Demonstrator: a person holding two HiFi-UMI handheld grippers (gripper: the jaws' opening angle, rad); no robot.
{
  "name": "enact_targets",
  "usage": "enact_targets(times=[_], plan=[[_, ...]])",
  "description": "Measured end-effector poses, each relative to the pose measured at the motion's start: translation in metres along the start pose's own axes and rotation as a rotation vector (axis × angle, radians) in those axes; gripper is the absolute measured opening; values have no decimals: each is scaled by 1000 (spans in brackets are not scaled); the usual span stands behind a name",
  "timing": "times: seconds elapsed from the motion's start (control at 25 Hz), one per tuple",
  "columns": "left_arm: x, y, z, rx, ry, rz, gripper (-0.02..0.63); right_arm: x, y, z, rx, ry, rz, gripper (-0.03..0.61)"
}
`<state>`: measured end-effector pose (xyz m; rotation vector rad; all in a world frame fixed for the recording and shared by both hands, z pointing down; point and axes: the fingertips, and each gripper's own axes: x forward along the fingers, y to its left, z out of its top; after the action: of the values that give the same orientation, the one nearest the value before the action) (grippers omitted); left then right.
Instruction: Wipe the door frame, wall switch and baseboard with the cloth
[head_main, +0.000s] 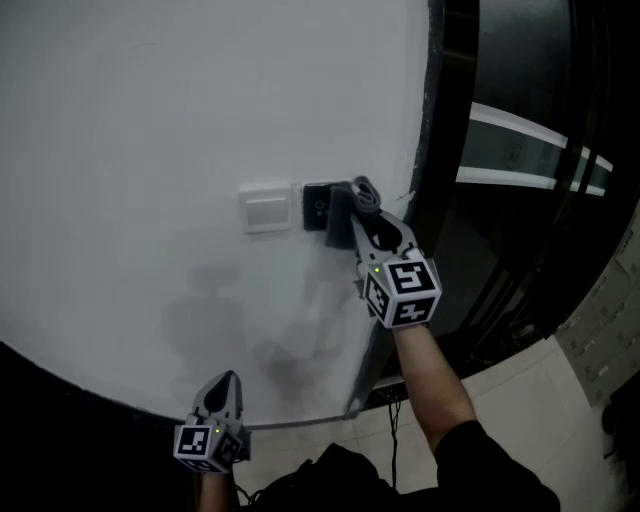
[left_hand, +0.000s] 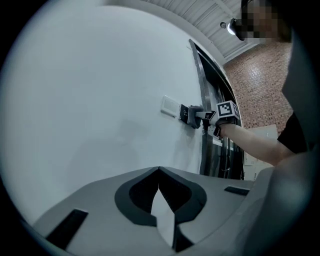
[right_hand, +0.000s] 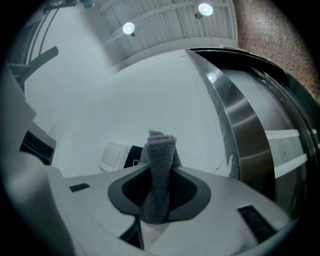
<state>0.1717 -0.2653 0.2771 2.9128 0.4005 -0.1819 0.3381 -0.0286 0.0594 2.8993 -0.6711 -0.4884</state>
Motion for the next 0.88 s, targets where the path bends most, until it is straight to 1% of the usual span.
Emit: enact_targets(times=[0.12,0.24,0.36,0.48,0.56,0.68,0.88], plan=[[4,3,0,-6,2,1,0,-4,30,16,-25,-44,63,91],[4,6,4,-4,-24,5,0,0,71,27,-27,-68,149,91],[-2,12,7,-6,-22,11,0,11,118,32,-14,-70,236,91],[-6,21,7,-15,-40,35,0,28,152,28,-23,-51,294,91],[-13,29,6,-28,-57,59,0,40,168,25,-13,-40,314,91],[-26,38,9,-30,-60,89,0,55,180,24,9,-34,310,91],[-36,47,19,-15,-79,122,0,64,174,25,-3,-33,276,91]])
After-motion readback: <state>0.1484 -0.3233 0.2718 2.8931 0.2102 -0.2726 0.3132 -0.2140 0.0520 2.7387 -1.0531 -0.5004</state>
